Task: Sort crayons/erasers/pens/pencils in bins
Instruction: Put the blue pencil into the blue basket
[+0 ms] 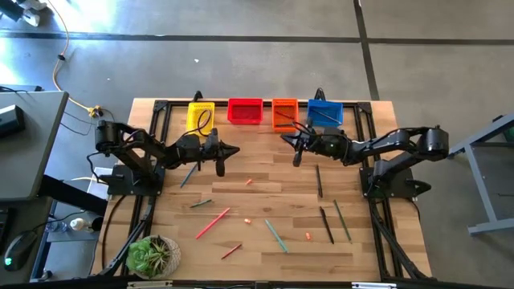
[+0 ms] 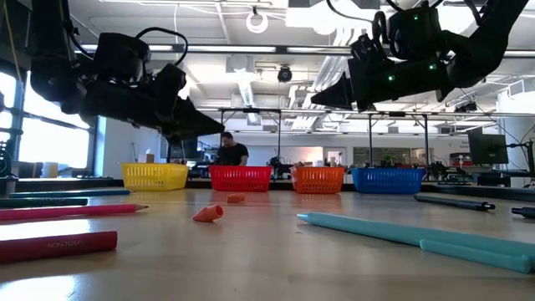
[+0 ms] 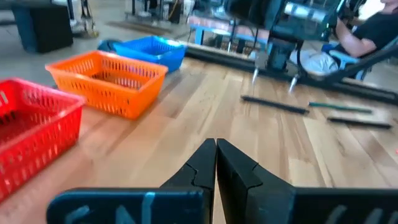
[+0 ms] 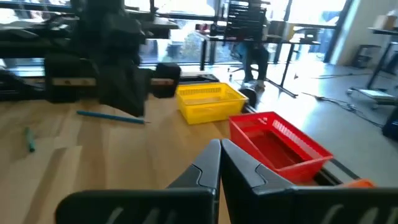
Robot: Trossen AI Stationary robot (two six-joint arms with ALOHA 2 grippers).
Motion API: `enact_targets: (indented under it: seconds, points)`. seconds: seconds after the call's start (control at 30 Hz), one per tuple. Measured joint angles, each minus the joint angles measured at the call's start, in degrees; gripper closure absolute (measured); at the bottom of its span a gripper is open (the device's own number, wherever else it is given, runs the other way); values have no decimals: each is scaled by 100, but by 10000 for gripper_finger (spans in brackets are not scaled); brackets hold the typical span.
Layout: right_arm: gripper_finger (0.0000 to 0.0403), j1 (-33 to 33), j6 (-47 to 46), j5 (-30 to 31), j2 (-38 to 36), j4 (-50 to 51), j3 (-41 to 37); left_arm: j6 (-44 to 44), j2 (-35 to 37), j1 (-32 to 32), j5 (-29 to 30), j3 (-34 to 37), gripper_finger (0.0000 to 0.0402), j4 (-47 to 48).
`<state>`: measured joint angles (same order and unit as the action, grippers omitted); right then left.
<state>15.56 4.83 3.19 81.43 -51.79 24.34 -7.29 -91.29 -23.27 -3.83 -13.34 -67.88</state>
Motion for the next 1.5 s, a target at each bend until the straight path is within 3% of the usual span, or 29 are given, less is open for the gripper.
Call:
enact_targets:
  seconds: [0.3, 0.5, 0.7, 0.93, 1.23, 1.5]
  points:
    - [401, 15, 100, -343, 0, -193, 0, -189, 113, 262, 259, -7, 399, 210]
    - [401, 79, 151, -342, 0, -124, 0, -405, 777, 532, 572, -9, 399, 1002]
    - [401, 94, 162, -345, 0, -120, 0, -433, 1708, 797, 1116, -43, 399, 2583]
    - [401, 94, 163, -343, 0, 52, 0, -700, 2473, 1137, 1390, -821, 399, 5689]
    - [401, 96, 163, -342, 0, 72, 0, -1798, 2577, 1294, 1541, -2113, 399, 9338]
    - [401, 96, 168, -273, 2, 144, 0, -2163, 2577, 1078, 1331, -2313, 398, 11077]
